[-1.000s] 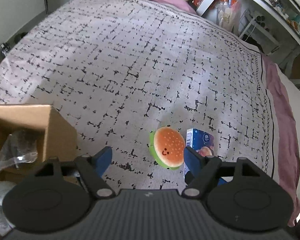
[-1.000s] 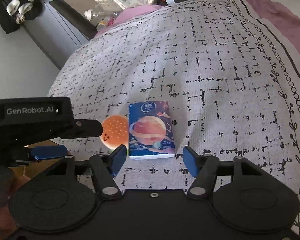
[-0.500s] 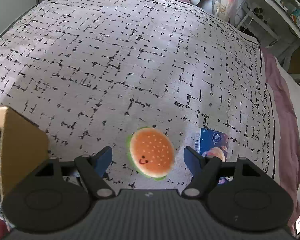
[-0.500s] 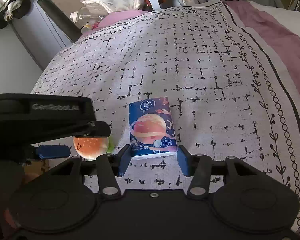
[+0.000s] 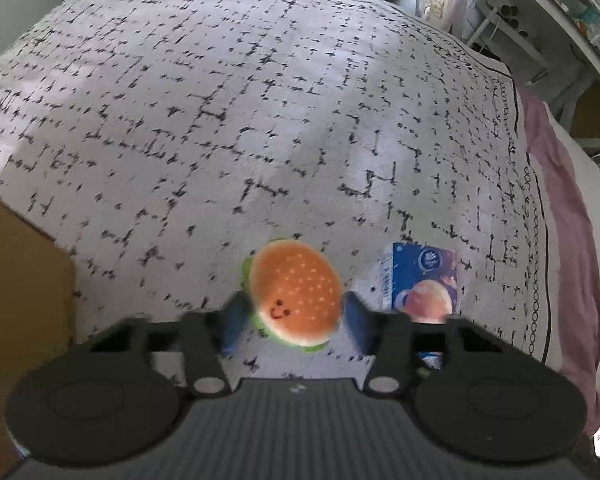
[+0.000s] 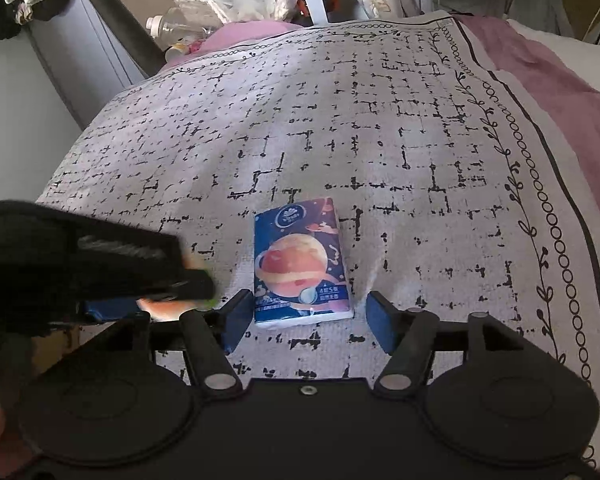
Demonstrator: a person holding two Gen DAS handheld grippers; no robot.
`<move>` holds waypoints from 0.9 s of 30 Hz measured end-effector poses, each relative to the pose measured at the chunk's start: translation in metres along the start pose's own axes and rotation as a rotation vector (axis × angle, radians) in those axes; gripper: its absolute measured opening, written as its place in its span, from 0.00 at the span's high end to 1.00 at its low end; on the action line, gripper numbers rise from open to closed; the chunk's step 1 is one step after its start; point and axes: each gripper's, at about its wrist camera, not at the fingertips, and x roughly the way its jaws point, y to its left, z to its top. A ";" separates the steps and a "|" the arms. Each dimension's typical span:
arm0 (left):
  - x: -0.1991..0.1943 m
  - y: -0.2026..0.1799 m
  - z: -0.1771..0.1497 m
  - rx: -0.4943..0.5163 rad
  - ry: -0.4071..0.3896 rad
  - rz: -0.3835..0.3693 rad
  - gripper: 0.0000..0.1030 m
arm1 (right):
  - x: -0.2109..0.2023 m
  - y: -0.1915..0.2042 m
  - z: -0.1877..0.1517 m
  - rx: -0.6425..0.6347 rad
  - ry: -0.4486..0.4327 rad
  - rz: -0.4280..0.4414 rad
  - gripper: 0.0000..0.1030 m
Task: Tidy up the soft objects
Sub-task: 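Carry the hamburger plush and tissue pack over the box with both tools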
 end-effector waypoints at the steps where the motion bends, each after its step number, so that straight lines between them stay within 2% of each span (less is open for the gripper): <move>1: -0.004 0.002 -0.001 -0.003 -0.007 0.002 0.58 | -0.001 0.000 0.001 -0.001 -0.003 -0.002 0.51; 9: -0.039 0.004 -0.013 -0.004 -0.074 -0.009 0.63 | -0.028 0.001 0.005 -0.005 -0.048 0.027 0.52; 27: -0.132 0.022 -0.031 -0.003 -0.208 -0.012 0.63 | -0.086 0.008 0.004 -0.009 -0.102 0.122 0.52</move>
